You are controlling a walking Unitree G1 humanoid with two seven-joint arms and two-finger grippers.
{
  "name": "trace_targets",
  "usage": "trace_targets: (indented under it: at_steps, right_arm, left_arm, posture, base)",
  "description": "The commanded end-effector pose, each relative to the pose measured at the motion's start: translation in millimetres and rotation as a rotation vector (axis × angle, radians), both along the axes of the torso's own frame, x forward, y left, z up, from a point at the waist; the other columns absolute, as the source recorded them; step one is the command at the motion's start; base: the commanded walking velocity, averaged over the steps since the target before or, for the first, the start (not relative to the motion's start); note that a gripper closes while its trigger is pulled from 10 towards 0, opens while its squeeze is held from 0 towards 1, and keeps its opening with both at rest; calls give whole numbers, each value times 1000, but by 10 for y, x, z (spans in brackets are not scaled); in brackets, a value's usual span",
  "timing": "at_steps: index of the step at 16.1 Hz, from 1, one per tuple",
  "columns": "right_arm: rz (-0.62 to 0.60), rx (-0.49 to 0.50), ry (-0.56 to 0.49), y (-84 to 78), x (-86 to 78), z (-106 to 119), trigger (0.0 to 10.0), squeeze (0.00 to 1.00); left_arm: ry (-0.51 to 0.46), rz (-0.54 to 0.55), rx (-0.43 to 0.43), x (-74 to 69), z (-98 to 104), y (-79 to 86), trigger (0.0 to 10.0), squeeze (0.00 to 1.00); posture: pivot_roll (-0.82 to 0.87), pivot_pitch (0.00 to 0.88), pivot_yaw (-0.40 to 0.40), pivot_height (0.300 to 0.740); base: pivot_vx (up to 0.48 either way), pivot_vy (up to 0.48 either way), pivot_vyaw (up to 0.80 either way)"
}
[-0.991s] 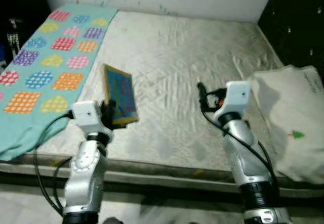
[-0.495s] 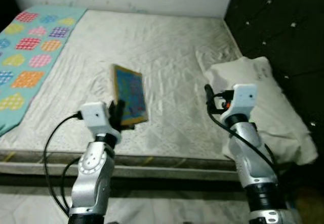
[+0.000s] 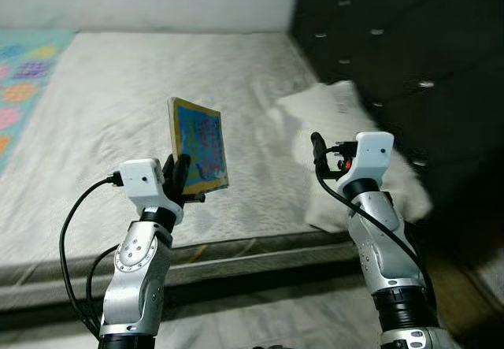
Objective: Clean up the room
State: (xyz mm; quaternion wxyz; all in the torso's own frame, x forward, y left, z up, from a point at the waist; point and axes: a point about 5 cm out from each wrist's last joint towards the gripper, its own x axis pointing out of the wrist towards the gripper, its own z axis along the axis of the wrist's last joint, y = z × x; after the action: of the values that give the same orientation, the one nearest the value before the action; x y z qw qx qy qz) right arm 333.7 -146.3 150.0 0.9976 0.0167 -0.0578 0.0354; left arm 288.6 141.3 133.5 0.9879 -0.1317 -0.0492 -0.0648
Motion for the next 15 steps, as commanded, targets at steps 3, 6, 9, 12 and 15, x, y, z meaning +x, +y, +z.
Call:
trace_targets:
  at_steps: [3,6,9,12,15]
  right_arm:
    - [-12,-5,-8,-34,14,27,10000,0]
    - [-15,-7,-7,-39,14,22,10000,0]
    - [-14,-10,-11,-37,14,24,10000,0]
    - [-14,-11,-13,-37,14,25,10000,0]
    - [-17,-13,-10,-46,14,14,10000,0]
  left_arm:
    - [-67,-19,-8,9,129,-30,10000,0]
    - [-65,-19,-10,11,129,-32,10000,0]
    - [-67,-24,-9,11,134,-38,10000,0]
    - [-64,-19,-7,13,131,-32,10000,0]
    - [-33,2,-18,24,98,-34,10000,0]
  posture:
    - [18,104,-57,740]
    - [18,105,-56,740]
    - [18,105,-55,740]
    - [18,104,-55,740]
    - [19,105,-55,740]
  base:
    - [271,0,0]
    - [269,0,0]
    - [260,0,0]
    - [260,0,0]
    - [0,0,0]
